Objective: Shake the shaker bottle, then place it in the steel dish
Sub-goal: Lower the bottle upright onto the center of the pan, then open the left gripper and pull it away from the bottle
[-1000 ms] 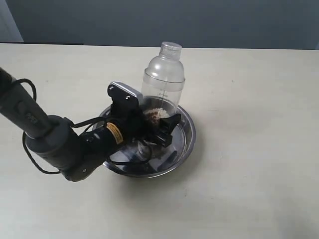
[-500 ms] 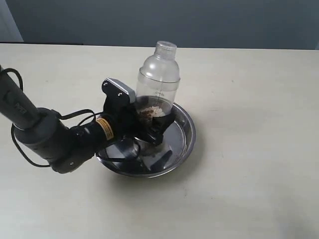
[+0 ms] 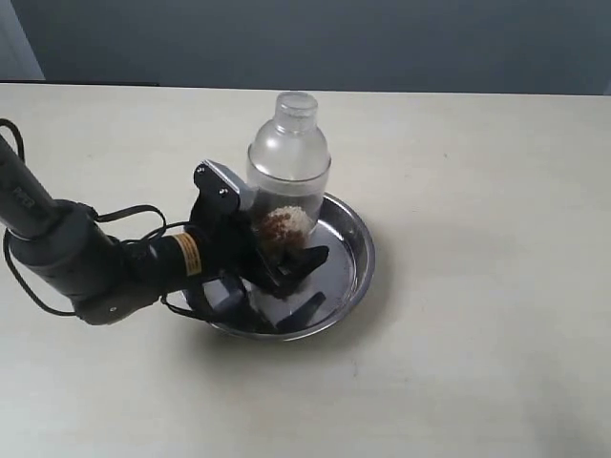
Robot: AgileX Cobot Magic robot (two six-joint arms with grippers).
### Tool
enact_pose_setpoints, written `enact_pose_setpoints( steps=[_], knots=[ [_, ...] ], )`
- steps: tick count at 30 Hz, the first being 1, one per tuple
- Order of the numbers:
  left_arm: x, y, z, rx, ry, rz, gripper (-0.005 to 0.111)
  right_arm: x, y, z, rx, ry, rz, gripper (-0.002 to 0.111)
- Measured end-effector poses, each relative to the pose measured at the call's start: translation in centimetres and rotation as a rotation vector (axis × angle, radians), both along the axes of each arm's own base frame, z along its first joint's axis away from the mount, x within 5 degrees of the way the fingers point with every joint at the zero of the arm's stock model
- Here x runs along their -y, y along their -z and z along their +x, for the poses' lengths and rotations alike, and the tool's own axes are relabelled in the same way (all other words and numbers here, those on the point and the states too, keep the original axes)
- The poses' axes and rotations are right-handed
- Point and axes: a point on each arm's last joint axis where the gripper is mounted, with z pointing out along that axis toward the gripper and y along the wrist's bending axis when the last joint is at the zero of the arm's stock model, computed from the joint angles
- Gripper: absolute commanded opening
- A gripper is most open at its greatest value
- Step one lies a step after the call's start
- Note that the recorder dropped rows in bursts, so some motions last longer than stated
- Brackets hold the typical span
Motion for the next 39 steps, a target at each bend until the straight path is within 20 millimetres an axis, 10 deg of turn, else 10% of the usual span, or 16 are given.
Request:
enact_pose_setpoints(
  steps=[23, 39],
  knots=[
    [-4.0, -1.0, 0.6, 0.043, 0.098, -0.094, 0.099, 0.0, 0.0, 0.0, 0.000, 0.000, 0.000, -0.001],
    [-3.7, -5.2, 0.4, 0.159, 0.169, -0.098, 0.099, 0.0, 0.0, 0.0, 0.000, 0.000, 0.001, -0.001]
  ],
)
